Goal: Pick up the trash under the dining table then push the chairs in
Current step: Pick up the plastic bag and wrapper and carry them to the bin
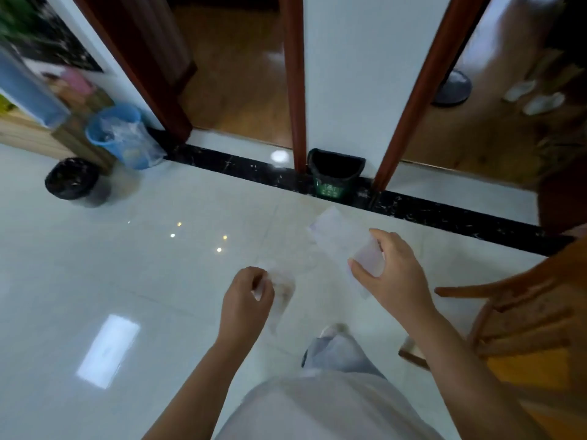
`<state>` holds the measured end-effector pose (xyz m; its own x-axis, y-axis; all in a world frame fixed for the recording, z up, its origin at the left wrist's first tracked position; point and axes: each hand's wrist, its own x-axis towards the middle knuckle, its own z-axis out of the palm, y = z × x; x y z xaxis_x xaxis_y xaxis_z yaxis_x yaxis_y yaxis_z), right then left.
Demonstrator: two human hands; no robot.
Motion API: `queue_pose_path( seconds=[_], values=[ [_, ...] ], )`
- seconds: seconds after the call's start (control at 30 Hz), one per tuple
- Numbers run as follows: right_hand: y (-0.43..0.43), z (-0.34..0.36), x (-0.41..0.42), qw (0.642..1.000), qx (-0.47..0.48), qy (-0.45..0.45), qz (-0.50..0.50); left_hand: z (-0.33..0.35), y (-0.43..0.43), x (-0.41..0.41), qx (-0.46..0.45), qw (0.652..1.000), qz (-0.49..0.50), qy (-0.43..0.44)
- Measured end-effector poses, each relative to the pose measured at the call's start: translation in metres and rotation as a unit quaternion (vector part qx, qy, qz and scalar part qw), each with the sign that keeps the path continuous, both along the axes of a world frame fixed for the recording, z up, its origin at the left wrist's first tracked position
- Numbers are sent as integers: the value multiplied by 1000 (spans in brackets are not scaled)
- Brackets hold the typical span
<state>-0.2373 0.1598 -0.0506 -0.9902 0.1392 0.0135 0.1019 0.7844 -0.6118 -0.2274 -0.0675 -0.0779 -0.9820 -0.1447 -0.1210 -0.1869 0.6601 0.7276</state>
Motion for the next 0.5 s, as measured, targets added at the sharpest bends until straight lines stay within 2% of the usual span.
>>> queue_pose_path(
  seconds=[0.13, 0.5],
  values=[
    [13, -6, -62, 1000, 7, -11, 26, 3, 16, -59, 1, 1000, 22, 9],
    [33, -54, -239, 997, -20, -76, -19, -36, 29, -232, 17, 997, 50, -47]
  ],
)
